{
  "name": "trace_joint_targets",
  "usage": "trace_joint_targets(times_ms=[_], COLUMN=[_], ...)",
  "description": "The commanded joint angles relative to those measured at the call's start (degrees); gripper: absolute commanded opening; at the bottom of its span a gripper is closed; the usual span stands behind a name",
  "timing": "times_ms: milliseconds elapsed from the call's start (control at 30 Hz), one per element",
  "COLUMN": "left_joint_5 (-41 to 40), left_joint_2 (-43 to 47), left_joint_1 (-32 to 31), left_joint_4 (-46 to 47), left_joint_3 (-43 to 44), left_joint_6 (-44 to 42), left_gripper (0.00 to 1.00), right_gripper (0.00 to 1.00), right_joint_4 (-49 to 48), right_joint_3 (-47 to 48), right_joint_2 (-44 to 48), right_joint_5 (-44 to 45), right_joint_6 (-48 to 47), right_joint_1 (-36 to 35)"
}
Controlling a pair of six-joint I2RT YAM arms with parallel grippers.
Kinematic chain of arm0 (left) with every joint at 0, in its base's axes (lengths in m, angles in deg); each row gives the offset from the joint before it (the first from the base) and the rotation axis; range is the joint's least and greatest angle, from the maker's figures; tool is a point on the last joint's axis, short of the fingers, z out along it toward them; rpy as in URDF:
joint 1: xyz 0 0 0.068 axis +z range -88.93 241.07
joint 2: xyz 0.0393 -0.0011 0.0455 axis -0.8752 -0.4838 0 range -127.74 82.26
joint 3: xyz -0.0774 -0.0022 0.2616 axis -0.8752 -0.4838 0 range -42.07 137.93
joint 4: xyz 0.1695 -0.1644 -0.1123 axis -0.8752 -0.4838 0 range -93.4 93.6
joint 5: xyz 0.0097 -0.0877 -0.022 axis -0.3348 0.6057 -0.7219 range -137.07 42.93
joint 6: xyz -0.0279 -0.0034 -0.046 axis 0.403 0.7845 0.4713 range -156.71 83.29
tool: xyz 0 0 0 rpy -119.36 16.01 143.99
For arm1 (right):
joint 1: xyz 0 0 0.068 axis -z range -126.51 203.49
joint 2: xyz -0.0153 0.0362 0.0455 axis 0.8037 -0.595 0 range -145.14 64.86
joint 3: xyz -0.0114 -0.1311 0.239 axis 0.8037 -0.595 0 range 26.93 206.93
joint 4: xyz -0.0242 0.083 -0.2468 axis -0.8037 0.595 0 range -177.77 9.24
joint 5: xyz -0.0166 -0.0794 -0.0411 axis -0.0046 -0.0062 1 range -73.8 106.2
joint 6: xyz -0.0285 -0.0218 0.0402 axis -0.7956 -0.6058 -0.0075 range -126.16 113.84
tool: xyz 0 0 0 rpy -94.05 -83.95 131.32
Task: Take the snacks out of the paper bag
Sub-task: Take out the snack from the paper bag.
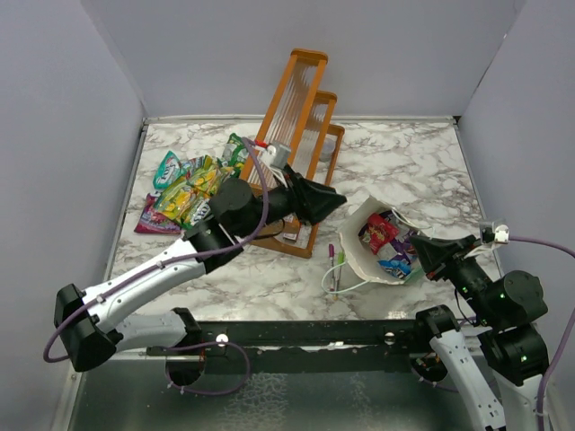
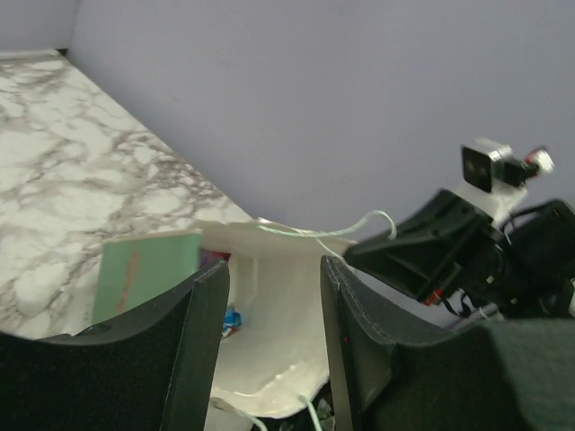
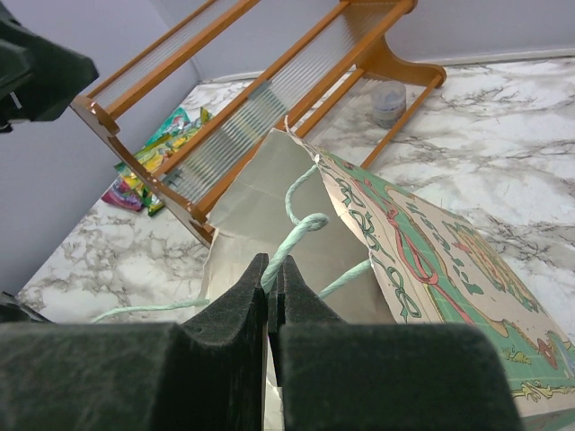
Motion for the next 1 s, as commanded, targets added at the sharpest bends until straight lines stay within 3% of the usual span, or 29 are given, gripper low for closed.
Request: trace_joint_targets(times_ms=[0, 200, 333, 500, 633, 767, 967], left_joint_5=[-14.8, -25.7, -26.8, -30.4, -33.9, -31.5, -35.2], left_joint_2=[-0.4, -6.8, -9.3, -6.0, -0.9, 3.5, 5.7], left_joint_1=[-12.1, -23.3, -24.9, -25.4, -25.6, -26.9, -34.0], left_joint_4=[5.7, 1.2, -0.9, -4.0, -5.4, -1.9, 2.6], left_joint_3=[1.3, 1.8, 1.4, -0.6, -6.4, -14.3, -20.2], left_joint_6=[-9.5, -12.3, -9.3, -11.4, -10.8, -8.5, -9.6], left_gripper=[0.48, 0.46, 0.42, 0.42, 0.42, 0.44, 0.46], right_gripper=[0.02, 0.02, 0.02, 0.02, 0.02, 0.02, 0.02], right_joint_4=[-0.6, -1.2, -2.9, 7.7, 15.1, 13.9, 7.5], right_joint_3=[-0.2, 0.1, 2.0, 3.3, 4.9, 4.1, -4.6], right_joint_2=[-0.1, 0.3, -2.0, -9.6, -8.8, -5.1, -4.9], right_joint_5=[0.6, -3.0, -24.0, -40.2, -37.4, -36.3, -49.9], right_joint_6=[0.1, -1.5, -8.7, -7.5, -9.2, -6.7, -1.0], right_joint_1=[-0.2, -0.2, -0.2, -0.2, -0.2, -0.2, -0.2])
